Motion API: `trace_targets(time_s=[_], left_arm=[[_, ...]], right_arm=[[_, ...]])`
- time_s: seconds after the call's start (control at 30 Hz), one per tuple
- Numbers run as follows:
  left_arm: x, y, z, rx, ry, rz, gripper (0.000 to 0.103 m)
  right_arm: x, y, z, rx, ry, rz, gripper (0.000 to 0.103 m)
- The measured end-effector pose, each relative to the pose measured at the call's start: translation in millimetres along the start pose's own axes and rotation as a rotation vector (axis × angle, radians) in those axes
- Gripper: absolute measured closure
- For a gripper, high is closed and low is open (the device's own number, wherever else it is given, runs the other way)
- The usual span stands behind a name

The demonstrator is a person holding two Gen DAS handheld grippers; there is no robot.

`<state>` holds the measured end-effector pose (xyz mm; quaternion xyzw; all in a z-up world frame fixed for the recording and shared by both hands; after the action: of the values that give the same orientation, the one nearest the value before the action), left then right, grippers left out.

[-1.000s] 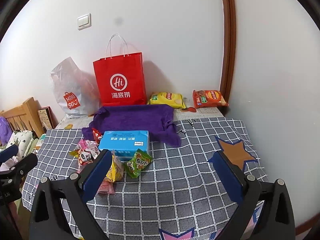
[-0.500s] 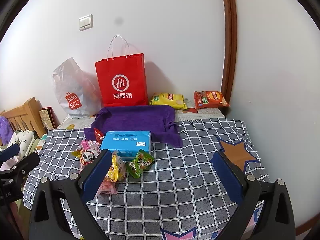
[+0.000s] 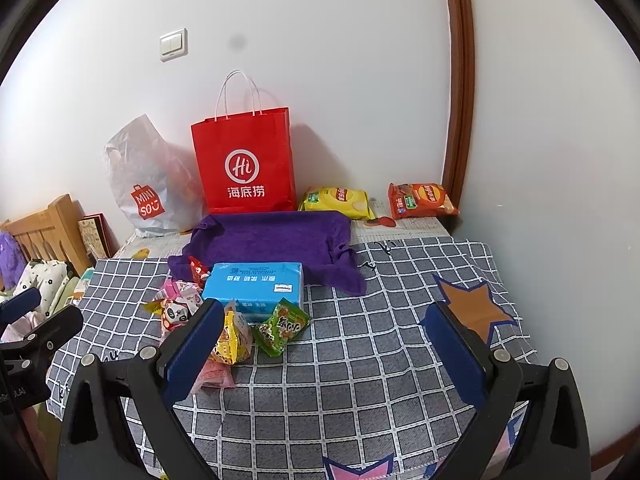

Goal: Organize snacks

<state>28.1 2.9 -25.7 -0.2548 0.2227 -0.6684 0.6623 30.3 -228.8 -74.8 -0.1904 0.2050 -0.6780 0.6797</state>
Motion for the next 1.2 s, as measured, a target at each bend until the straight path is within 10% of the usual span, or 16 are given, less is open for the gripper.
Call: trace_targets(time_s=[1.2], left_arm=[[0.5, -1.1, -0.1, 0.014, -0.001, -0.004, 0.000]], right_arm=[[-3.0, -2.4, 0.7, 0.008, -0.011, 0.008, 0.003]])
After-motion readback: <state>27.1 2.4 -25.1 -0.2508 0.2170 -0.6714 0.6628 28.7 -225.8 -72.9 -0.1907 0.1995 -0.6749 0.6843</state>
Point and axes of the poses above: each gripper's, at about its wrist camera, not at the fingertips, and y roughly the way its jaws point, x to its right, z to its top, the point moved 5 cm from there along y, roughly the way its jaws point, and after that the axes turned 5 degrees about -x, right-handed, at the moved point
